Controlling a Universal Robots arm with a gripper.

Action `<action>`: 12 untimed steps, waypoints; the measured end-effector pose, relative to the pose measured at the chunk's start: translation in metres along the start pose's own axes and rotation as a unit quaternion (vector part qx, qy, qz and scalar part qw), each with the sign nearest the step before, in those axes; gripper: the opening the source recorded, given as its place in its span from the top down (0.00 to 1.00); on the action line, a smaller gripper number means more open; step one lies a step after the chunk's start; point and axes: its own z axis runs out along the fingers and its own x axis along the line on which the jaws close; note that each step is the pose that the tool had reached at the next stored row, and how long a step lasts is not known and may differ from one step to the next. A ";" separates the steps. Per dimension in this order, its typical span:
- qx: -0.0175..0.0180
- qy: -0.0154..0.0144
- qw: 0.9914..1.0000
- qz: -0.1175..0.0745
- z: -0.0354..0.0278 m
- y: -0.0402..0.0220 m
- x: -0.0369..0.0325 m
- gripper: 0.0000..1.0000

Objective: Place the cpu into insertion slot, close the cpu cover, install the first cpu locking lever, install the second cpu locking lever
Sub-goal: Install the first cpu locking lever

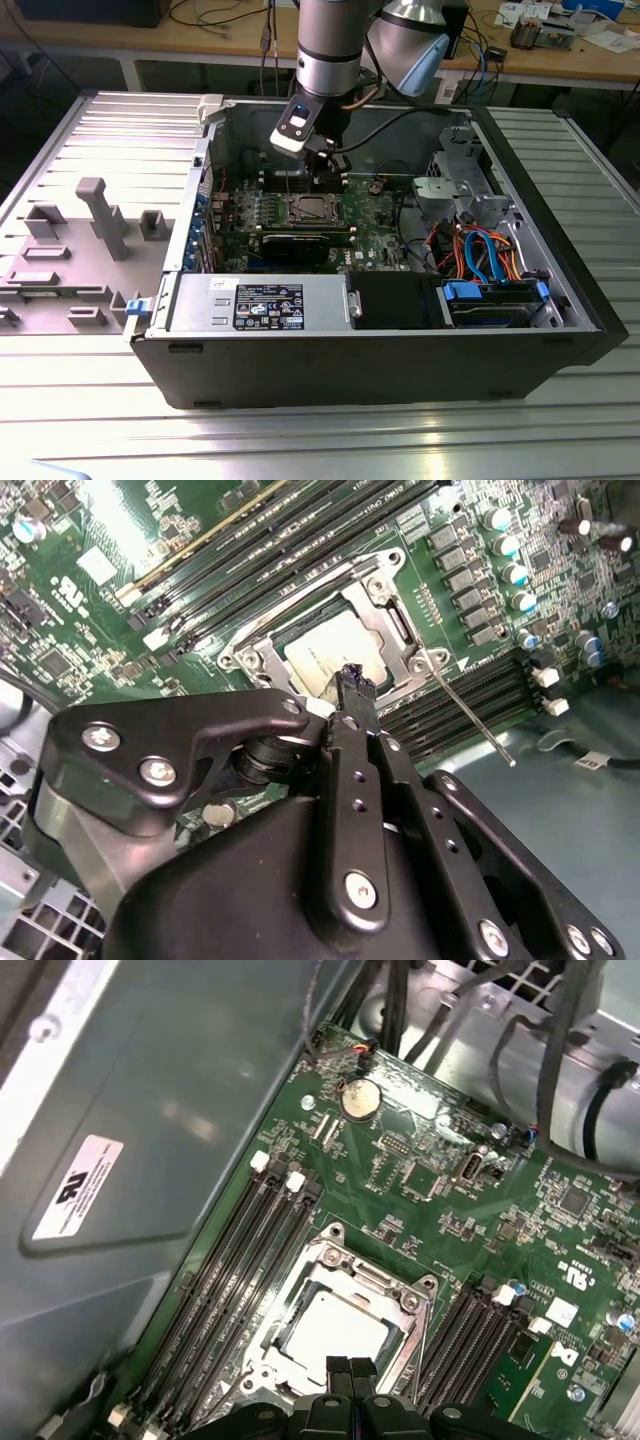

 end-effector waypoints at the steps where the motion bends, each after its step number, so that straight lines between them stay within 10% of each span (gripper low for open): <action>1: 0.000 0.000 1.000 -0.003 -0.0002 0.0000 0.0000 0.89; 10: 0.001 -0.001 0.999 -0.047 -0.0019 0.0000 0.0000 0.89; 12: -0.003 -0.004 0.999 -0.052 -0.0017 -0.0001 0.0001 0.89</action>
